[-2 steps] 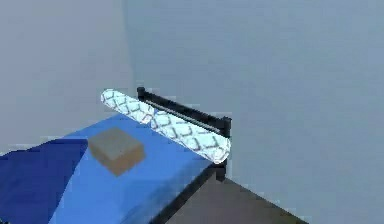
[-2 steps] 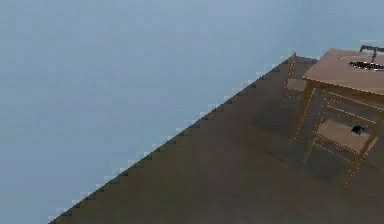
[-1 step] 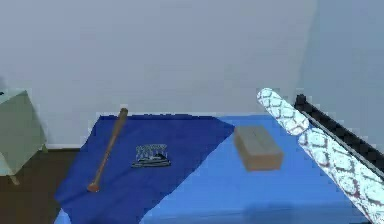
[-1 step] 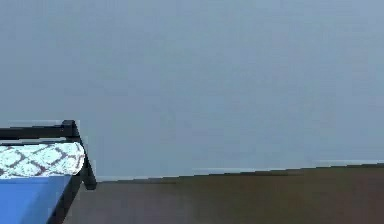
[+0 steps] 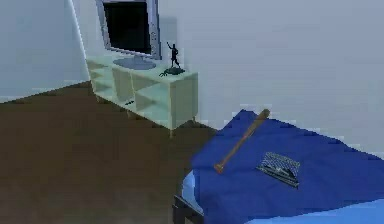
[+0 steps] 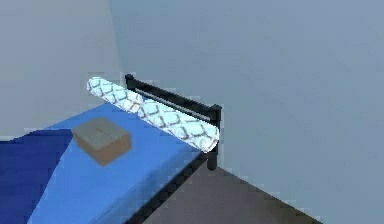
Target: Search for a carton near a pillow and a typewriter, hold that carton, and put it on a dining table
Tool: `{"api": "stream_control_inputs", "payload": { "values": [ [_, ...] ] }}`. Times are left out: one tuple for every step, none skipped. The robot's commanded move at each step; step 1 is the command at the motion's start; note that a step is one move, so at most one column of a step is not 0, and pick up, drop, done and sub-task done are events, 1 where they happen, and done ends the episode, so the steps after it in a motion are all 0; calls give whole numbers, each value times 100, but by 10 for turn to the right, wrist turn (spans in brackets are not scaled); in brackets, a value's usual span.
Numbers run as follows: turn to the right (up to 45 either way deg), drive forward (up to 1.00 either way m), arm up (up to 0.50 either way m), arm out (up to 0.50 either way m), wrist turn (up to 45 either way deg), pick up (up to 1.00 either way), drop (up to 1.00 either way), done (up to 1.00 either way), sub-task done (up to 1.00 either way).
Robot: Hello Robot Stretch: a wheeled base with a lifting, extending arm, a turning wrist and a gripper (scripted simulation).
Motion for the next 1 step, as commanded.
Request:
{"api": "stream_control_inputs", "payload": {
  "values": [
    [-240,0,0,0,0,0,0,0,0]
  ]
}}
